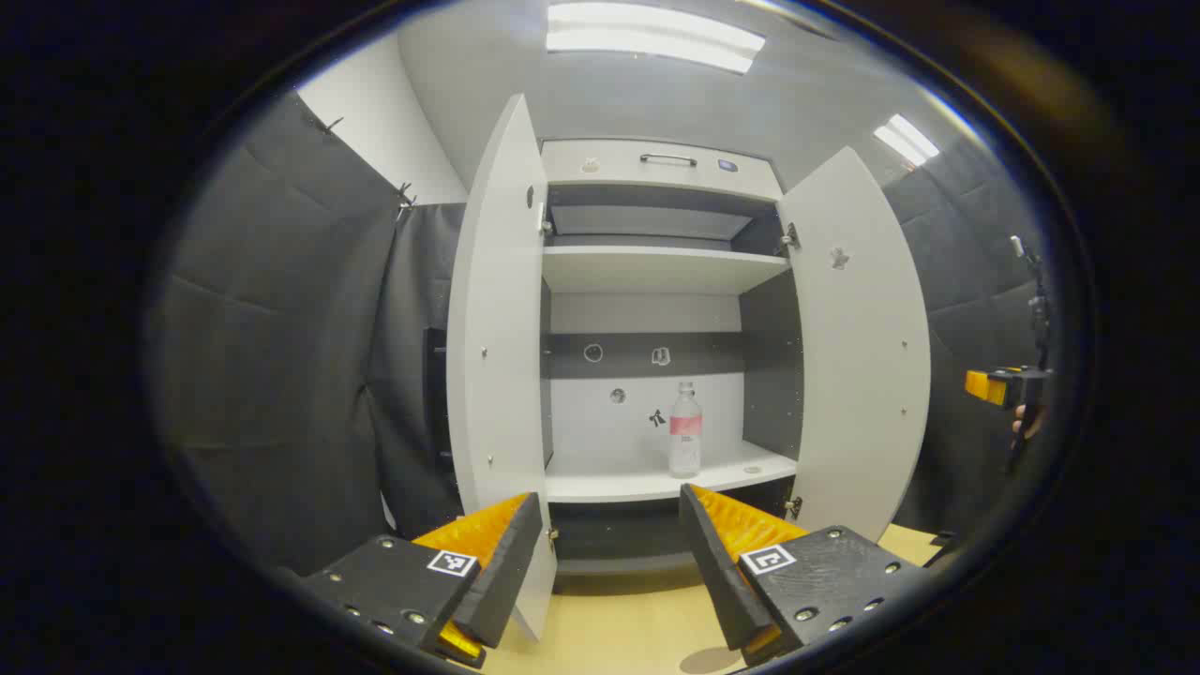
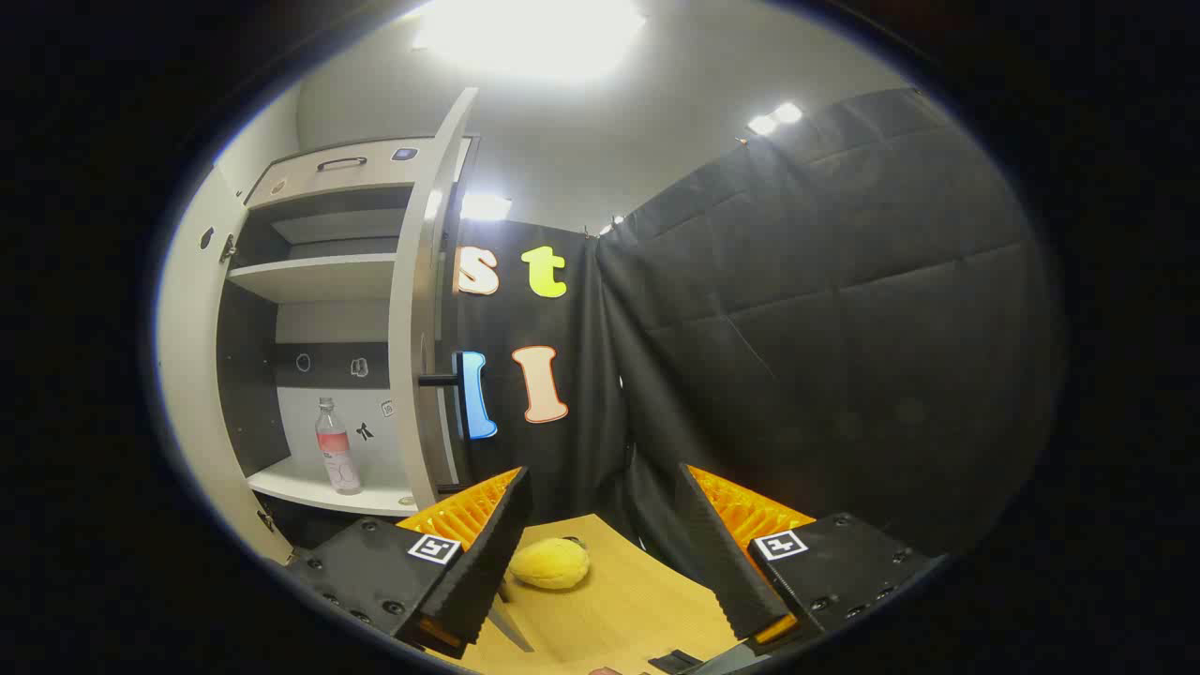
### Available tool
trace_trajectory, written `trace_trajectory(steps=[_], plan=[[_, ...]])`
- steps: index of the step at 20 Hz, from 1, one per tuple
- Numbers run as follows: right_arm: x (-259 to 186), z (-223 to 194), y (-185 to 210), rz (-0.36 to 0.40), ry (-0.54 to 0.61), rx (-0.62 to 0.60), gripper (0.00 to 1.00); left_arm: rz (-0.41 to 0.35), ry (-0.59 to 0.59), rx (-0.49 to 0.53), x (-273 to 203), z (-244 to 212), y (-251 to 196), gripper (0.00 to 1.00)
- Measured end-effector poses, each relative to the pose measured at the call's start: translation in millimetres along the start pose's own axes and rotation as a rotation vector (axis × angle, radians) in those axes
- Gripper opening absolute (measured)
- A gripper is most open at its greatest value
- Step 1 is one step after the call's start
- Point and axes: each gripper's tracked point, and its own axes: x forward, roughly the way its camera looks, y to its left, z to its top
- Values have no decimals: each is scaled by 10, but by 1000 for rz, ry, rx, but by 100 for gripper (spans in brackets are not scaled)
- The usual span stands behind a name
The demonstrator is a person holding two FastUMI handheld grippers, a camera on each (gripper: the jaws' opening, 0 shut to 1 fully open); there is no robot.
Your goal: Grasp the bottle in the cabinet with the left hand and place it on the coaster, then close the right door with the right hand and the left door with the left hand.
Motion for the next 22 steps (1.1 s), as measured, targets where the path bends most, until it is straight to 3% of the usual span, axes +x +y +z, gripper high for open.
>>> trace_trajectory(steps=[1,11,12,13,14,15,22], plan=[[-5,-15,21,5,5,3,98,1,1,-4,11,9,12,86],[-245,-266,477,114,86,49,98,10,8,-19,-4,-34,31,86],[-277,-290,535,129,95,49,98,10,7,-23,-2,-35,31,93],[-304,-314,602,144,100,46,98,10,4,-26,0,-22,35,86],[-325,-325,660,156,104,40,98,9,2,-28,3,-30,34,88],[-336,-336,712,169,105,36,98,9,1,-31,3,-26,38,84],[-351,-311,821,199,118,23,98,-35,1,-71,18,-19,-16,86]])
